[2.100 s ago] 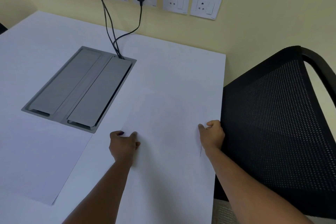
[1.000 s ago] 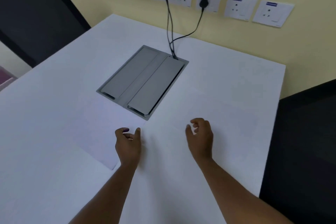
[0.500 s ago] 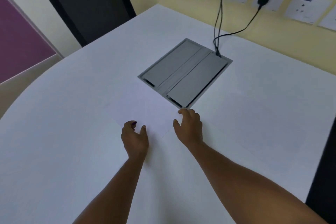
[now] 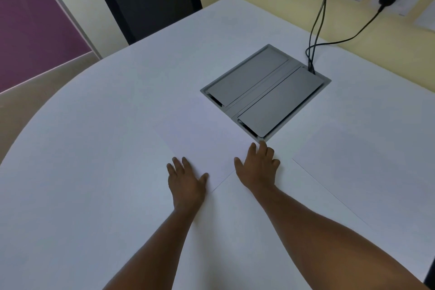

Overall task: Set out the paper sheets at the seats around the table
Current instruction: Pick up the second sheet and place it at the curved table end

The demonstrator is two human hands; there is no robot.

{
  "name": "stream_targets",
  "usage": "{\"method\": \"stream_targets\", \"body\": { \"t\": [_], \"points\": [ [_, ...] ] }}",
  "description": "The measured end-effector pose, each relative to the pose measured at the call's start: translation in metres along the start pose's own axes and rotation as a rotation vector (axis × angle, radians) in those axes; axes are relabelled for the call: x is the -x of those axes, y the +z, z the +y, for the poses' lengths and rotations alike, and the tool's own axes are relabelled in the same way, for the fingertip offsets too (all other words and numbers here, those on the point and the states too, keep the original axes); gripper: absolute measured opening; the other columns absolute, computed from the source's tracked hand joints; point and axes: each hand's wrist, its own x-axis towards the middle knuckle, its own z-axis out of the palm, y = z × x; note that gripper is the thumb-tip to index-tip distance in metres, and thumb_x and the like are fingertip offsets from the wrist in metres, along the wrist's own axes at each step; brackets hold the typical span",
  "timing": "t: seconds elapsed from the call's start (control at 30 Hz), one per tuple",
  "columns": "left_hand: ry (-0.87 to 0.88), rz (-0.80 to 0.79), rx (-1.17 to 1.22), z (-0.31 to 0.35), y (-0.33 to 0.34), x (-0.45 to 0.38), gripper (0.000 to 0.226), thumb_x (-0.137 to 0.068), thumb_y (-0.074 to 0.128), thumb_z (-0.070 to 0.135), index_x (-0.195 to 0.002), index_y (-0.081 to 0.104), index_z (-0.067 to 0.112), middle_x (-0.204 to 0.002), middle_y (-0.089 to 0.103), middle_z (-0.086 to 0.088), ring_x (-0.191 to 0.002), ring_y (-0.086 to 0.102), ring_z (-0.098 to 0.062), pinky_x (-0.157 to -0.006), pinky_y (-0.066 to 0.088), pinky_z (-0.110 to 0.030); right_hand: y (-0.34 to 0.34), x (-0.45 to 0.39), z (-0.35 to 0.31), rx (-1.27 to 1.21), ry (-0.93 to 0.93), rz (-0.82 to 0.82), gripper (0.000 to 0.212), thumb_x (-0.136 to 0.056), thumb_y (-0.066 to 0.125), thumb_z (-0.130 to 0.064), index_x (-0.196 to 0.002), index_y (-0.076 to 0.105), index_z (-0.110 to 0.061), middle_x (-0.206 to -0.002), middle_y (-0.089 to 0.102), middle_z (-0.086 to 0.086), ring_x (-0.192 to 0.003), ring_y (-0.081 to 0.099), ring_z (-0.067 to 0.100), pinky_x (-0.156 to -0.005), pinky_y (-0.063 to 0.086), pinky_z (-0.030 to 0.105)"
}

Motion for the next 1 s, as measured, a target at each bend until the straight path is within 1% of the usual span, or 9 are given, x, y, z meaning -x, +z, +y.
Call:
{"method": "stream_targets", "body": {
  "t": [0.2,0.37,0.47,0.6,0.7,0.73,0.8,0.87,1.0],
  "points": [
    [0.011,-0.030,-0.094,-0.005,0.003,-0.003,0.080,-0.098,0.045,0.050,-0.153,0.017,-0.001,-0.163,0.010,-0.023,-0.150,0.003,-0.040,-0.121,0.018,-0.043,0.001,0.003,-0.006,-0.027,-0.016,0.005,0.058,-0.091,0.050,-0.054,-0.135,0.053,-0.016,-0.153,0.036,0.012,-0.129,0.040,0.031,-0.092,0.038,0.044],
    [0.007,-0.042,-0.093,-0.006,0.003,-0.005,0.080,-0.098,0.045,0.050,-0.154,0.015,0.000,-0.164,0.008,-0.021,-0.151,0.002,-0.039,-0.121,0.016,-0.044,-0.005,0.008,-0.021,-0.472,-0.093,0.057,0.046,-0.091,0.062,-0.041,-0.126,0.062,-0.012,-0.135,0.056,0.009,-0.120,0.052,0.028,-0.092,0.046,0.040],
    [0.003,-0.044,-0.089,-0.007,0.003,-0.004,0.081,-0.097,0.045,0.050,-0.154,0.015,0.001,-0.164,0.008,-0.020,-0.151,0.002,-0.038,-0.121,0.016,-0.043,-0.015,0.014,-0.034,-0.942,0.107,-0.017,0.057,-0.088,0.069,-0.038,-0.137,0.052,-0.014,-0.108,0.063,0.003,-0.097,0.061,0.019,-0.090,0.054,0.035],
    [-0.005,-0.056,-0.085,-0.005,0.001,-0.005,0.082,-0.096,0.047,0.051,-0.154,0.015,0.002,-0.164,0.008,-0.019,-0.151,0.002,-0.037,-0.121,0.017,-0.043,-0.016,0.025,-0.049,-1.245,0.473,-0.013,0.079,-0.087,0.073,-0.037,-0.151,0.034,-0.012,-0.088,0.062,-0.013,-0.082,0.060,0.006,-0.084,0.050,0.025],
    [-0.011,-0.085,-0.042,-0.006,-0.002,-0.006,0.085,-0.096,0.049,0.050,-0.154,0.012,0.001,-0.165,0.006,-0.018,-0.152,0.000,-0.037,-0.121,0.015,-0.043,-0.012,0.030,-0.057,-1.238,0.617,0.074,0.073,-0.090,0.071,-0.028,-0.150,0.037,-0.005,-0.084,0.067,-0.015,-0.099,0.066,0.013,-0.097,0.051,0.036],
    [-0.013,-0.087,-0.021,-0.007,-0.003,-0.005,0.085,-0.095,0.050,0.049,-0.154,0.012,0.000,-0.165,0.007,-0.018,-0.152,0.001,-0.036,-0.121,0.016,-0.044,-0.016,0.034,-0.061,-1.221,0.644,0.078,0.062,-0.092,0.068,-0.025,-0.146,0.045,-0.005,-0.088,0.070,-0.009,-0.106,0.064,0.019,-0.101,0.049,0.041],
    [-0.016,-0.093,0.047,-0.010,-0.005,-0.005,0.086,-0.094,0.053,0.047,-0.154,0.013,0.000,-0.165,0.010,-0.017,-0.152,0.002,-0.036,-0.121,0.019,-0.045,-0.014,0.035,-0.061,-1.138,0.619,0.096,0.014,-0.093,0.061,-0.016,-0.102,0.069,-0.009,-0.074,0.065,-0.004,-0.082,0.064,0.021,-0.084,0.053,0.039],
    [-0.026,-0.093,0.126,-0.013,-0.009,-0.002,0.084,-0.094,0.054,0.046,-0.154,0.015,0.001,-0.164,0.012,-0.016,-0.151,0.005,-0.036,-0.120,0.020,-0.045,-0.016,0.036,-0.062,-1.014,0.505,0.153,0.033,-0.093,0.055,-0.010,-0.062,0.045,-0.012,-0.054,0.045,-0.002,-0.053,0.041,0.014,-0.060,0.040,0.030],
    [-0.090,0.023,0.190,-0.026,-0.018,0.007,0.068,-0.093,0.054,0.046,-0.143,0.038,0.004,-0.145,0.047,-0.016,-0.136,0.036,-0.036,-0.112,0.031,-0.042,-0.031,0.040,-0.065,-0.976,0.322,0.232,0.032,-0.096,0.055,-0.009,-0.065,0.047,-0.011,-0.056,0.048,-0.006,-0.051,0.039,0.008,-0.054,0.035,0.026]
  ]
}}
